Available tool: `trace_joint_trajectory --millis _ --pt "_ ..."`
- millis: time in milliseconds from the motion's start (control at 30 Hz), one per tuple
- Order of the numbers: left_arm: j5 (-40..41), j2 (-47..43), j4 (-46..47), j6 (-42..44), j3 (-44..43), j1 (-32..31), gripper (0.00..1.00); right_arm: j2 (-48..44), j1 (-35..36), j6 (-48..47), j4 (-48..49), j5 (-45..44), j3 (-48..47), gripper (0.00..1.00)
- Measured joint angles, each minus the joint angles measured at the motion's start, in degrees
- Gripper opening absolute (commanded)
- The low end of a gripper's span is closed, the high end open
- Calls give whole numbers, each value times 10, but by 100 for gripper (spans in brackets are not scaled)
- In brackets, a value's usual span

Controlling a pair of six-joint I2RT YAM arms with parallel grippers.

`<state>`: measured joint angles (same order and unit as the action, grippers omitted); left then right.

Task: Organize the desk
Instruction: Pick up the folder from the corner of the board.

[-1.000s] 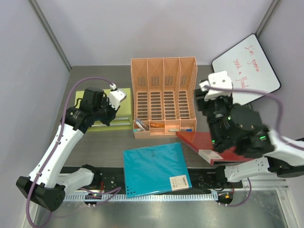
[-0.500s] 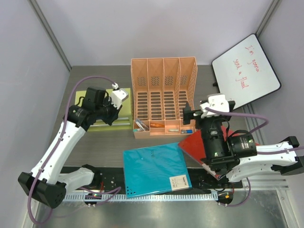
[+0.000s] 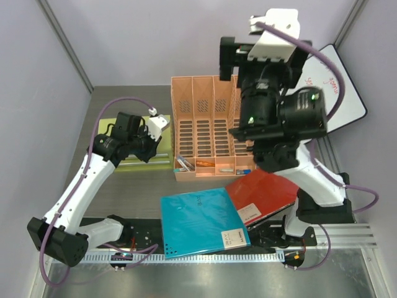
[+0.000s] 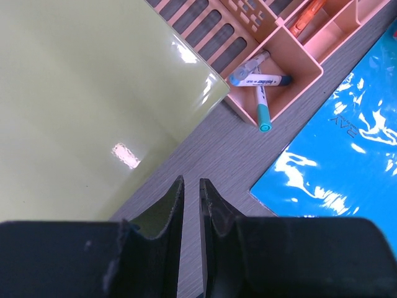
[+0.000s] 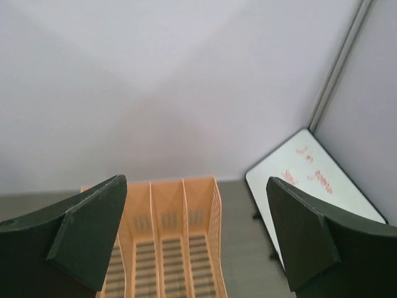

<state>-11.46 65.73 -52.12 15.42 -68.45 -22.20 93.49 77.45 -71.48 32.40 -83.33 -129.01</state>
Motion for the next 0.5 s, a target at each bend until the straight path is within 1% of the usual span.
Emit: trace_joint_trajectory --millis 33,100,167,200,267,300,367,400,433,500 --pt "0 0 0 0 0 0 17 23 -12 51 -81 30 -70 100" --pt "0 0 0 0 0 0 16 25 -56 121 -193 54 -117 100" --pt "1 0 0 0 0 0 16 20 -110 207 -288 78 -141 100" --pt "1 0 0 0 0 0 17 16 -151 271 -358 102 -148 100" --pt "0 0 0 0 0 0 17 12 -214 382 -465 157 -150 100" --pt "-2 0 0 0 0 0 17 7 -255 444 -513 196 -132 100" --pt "-14 0 -7 0 -7 0 18 -14 -327 547 -580 282 -56 100" --pt "-25 0 -12 0 -15 0 19 -18 -352 579 -595 309 -19 100" --pt "-38 -1 -18 0 -26 -3 21 -25 -385 622 -608 348 40 100" --pt "-56 -3 -26 -1 -45 -12 24 -17 -417 676 -631 403 116 100"
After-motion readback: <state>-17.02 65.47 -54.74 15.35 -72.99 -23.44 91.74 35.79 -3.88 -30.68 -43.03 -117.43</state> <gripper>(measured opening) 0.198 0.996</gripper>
